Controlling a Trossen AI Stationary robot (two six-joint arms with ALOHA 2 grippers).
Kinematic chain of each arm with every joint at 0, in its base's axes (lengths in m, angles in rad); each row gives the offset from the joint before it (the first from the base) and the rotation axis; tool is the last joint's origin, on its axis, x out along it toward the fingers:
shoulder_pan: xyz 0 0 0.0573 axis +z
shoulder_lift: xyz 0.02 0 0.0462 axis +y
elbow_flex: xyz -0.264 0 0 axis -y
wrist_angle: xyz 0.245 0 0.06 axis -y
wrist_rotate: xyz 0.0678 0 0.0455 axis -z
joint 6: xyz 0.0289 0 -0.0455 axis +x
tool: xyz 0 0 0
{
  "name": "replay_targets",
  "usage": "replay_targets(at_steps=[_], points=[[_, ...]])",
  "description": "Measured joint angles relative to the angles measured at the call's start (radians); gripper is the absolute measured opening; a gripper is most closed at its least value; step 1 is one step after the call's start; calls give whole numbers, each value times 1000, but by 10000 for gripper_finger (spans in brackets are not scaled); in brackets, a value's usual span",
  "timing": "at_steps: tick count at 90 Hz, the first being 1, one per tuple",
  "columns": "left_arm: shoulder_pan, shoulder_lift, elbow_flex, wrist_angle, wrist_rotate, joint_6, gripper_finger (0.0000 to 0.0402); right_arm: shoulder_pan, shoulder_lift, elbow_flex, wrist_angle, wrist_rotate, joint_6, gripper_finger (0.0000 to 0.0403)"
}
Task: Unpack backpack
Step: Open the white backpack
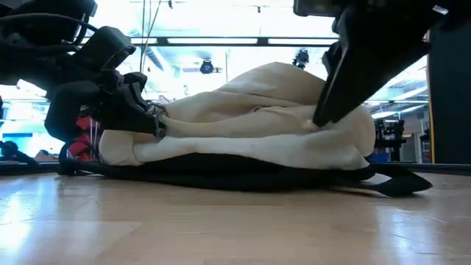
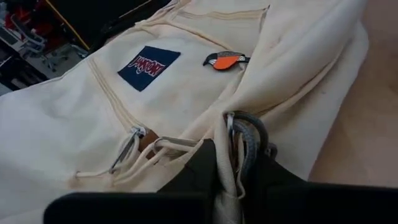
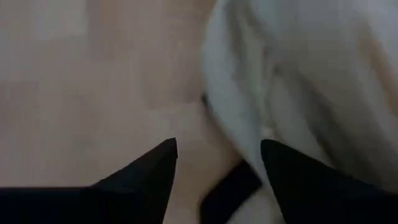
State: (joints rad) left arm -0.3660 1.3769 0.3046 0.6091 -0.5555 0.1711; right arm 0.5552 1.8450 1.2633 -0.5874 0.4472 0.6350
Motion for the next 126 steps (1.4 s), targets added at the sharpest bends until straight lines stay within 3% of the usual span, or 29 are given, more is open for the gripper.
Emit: replay_targets(at_steps=[23,79,95,115,126], points=[[0,0,0,1,3,-1,16,-38,0,0,-17,56,-4,201],[0,0,0,-1,5,0,16,-115,1,0,-1,58,-44,181],[0,0,0,27,5,0,17,-123,1,0,-6,56,-44,133],[0,0,0,36,9,0,26,-131,1,0,-16,10,-64,18],[-1,0,0,52,6,3,49,-133,1,0,-16,1,-63,8]])
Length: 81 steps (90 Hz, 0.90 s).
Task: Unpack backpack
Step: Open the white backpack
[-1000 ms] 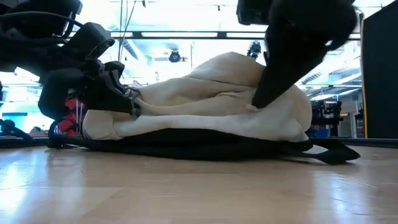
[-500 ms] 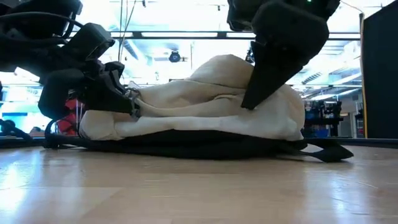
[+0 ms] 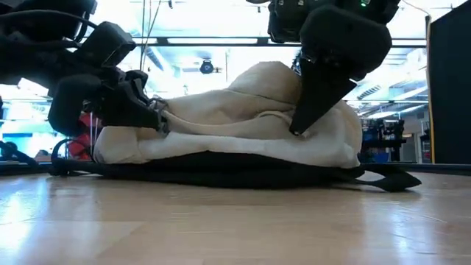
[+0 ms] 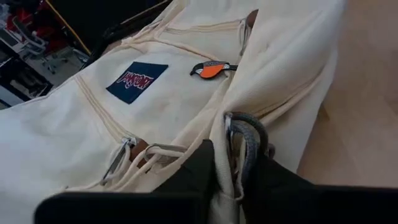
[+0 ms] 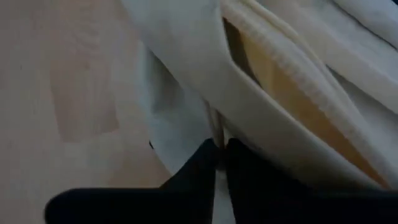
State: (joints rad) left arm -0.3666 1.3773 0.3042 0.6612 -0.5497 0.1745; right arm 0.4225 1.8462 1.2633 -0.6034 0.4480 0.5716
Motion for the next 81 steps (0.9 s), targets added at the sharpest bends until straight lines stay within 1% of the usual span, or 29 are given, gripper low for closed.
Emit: replay_targets(at_steps=[15,32,40,48,61,72,81], points=[[-12,-27,0,3,-10,55,100,0,0,0,-1,-4,16,2],[-38,-99,1,6,-28,87,158,0,0,0,-4,-7,29,0],[-65,-127,8,3,-25,84,179,0,1,0,-4,-7,40,0],[-113,-126,44,2,8,85,195,0,1,0,-4,-7,47,0],[-195,-43,140,-33,7,115,209,-1,1,0,-2,-6,47,0],[-230,87,254,-86,-81,141,214,-2,1,0,0,-6,54,0],[-230,212,359,-179,-166,155,215,-2,1,0,1,-8,56,0]])
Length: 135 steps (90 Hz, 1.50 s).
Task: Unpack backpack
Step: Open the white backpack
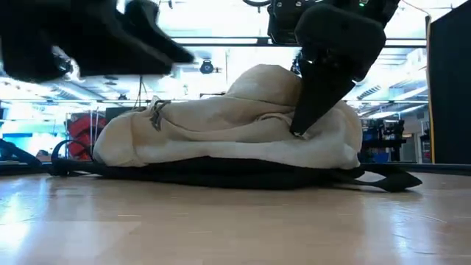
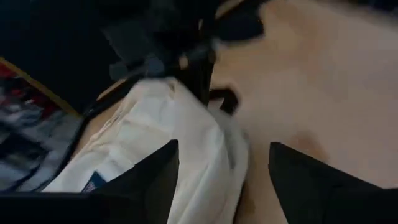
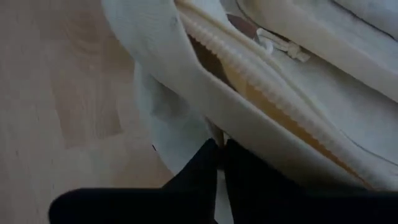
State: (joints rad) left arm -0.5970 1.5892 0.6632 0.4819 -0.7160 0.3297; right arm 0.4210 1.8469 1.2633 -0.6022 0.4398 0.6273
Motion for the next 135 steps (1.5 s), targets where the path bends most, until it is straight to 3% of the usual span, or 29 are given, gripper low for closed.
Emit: replay_targets(at_steps=[14,28,55,72,91,101,111,127,135], points=[[27,168,171,-147,-106,3,215,0,0,0,2,-17,0,0],[67,270,287,-254,-145,-18,215,0,0,0,3,-25,0,0],[123,309,322,-272,-149,-27,214,1,0,0,14,-34,-1,5],[126,309,322,-253,-150,-27,200,2,0,-7,36,-44,1,49],[126,309,322,-248,-149,-29,156,-11,0,-94,149,-77,1,122],[126,309,322,-238,-149,-30,130,-22,0,-128,164,-65,33,139],[126,309,322,-239,-149,-30,94,-25,0,-137,159,-55,31,114],[126,309,322,-247,-143,-30,21,-20,-3,-137,156,-63,8,16],[126,309,322,-259,-141,-30,6,-11,-3,-137,154,-67,4,11]])
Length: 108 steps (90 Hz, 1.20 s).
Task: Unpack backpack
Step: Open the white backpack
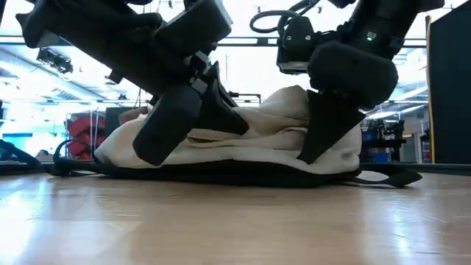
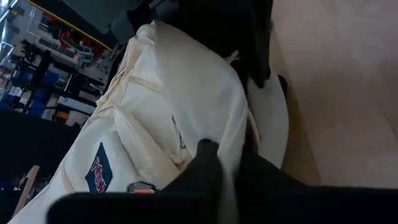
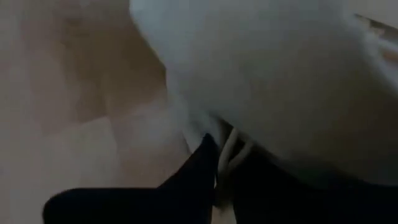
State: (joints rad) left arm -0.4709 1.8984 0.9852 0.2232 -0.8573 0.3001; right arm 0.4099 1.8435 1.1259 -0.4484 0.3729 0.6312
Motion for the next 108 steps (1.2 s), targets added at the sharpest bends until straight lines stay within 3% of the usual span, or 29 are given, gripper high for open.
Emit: replay_targets(at_steps=[40,76,108], points=[[-134,-145,-2,-268,2,-103,0,47,-111,1,-180,45,82,1],[-275,-289,-75,-302,-16,-135,0,42,-167,4,-479,154,222,0],[-330,-398,-173,-292,2,-183,0,20,-184,-2,-580,191,268,0]])
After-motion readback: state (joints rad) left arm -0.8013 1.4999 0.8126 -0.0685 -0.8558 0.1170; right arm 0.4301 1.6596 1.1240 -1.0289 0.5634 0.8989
